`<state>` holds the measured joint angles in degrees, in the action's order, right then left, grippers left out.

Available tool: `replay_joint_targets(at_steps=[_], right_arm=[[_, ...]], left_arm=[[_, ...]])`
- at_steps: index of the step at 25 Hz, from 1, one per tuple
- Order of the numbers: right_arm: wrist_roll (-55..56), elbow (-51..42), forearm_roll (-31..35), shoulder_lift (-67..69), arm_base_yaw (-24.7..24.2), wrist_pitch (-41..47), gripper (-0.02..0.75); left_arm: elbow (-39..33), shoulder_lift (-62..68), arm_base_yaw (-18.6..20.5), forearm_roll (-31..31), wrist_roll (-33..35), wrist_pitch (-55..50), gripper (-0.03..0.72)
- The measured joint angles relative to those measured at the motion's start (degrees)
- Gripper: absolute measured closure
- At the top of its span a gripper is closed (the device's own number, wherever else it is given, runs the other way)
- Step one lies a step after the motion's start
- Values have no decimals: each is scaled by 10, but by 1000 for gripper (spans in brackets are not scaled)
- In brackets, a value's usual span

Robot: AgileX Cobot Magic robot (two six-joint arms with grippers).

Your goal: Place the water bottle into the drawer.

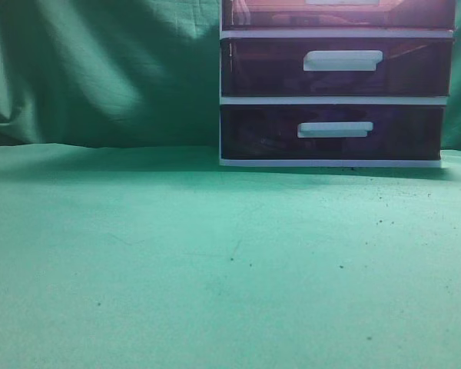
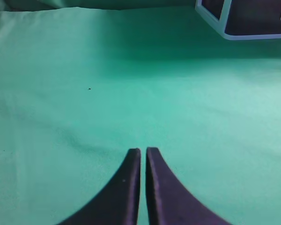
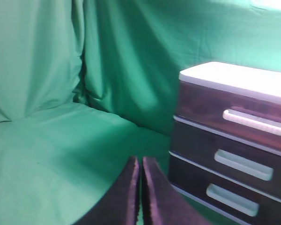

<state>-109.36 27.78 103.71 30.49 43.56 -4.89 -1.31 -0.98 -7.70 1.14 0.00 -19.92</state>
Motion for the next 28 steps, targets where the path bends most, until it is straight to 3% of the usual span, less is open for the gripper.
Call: replay_joint_targets(at_steps=[24, 26, 28], right_arm=[[22, 0, 0, 0, -13, 76, 738], [50, 0, -25, -4, -36, 89, 738], [123, 0, -119, -20, -72, 111, 738]], left_arm=[[0, 0, 0, -1, 0, -1, 688], [0, 0, 0, -1, 0, -1, 688], [0, 0, 0, -1, 0, -1, 688]])
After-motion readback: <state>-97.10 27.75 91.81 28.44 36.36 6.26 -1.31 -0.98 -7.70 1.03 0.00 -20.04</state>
